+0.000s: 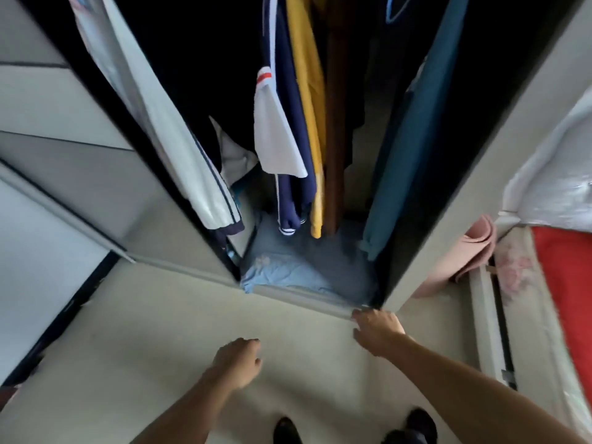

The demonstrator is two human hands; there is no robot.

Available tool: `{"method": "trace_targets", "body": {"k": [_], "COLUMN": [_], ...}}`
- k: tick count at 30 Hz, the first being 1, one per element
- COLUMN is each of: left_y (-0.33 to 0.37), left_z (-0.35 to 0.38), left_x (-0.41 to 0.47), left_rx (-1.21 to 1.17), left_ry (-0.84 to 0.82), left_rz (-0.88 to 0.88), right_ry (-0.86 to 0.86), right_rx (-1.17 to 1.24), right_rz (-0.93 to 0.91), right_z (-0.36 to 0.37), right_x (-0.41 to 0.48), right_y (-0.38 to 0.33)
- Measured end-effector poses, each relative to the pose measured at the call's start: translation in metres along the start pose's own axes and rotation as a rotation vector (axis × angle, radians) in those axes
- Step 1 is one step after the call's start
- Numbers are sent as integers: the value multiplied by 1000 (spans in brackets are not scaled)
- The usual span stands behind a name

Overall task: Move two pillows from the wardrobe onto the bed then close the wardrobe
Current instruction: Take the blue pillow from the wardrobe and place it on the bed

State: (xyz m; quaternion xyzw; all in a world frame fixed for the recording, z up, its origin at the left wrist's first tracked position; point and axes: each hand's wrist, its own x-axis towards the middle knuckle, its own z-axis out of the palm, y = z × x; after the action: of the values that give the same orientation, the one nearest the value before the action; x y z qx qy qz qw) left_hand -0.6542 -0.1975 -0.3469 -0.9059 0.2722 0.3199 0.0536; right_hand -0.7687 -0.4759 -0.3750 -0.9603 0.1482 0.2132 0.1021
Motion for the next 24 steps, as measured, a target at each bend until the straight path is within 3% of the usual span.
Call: {"method": "trace_targets", "body": {"k": [8, 17, 24], "left_y": [-79, -112, -131], "left_z": [13, 95, 139], "left_x": [49, 198, 344], "left_rx": [-129, -173, -244], "left_ry": [-58, -182, -138], "left_rz": [-40, -59, -82], "right_ry": [-58, -223, -171], "right_rx": [59, 134, 143], "right_rz": [18, 173, 259], "right_z": [33, 162, 237], "right_x": [72, 190, 294], "right_y": [-72, -69, -36]}}
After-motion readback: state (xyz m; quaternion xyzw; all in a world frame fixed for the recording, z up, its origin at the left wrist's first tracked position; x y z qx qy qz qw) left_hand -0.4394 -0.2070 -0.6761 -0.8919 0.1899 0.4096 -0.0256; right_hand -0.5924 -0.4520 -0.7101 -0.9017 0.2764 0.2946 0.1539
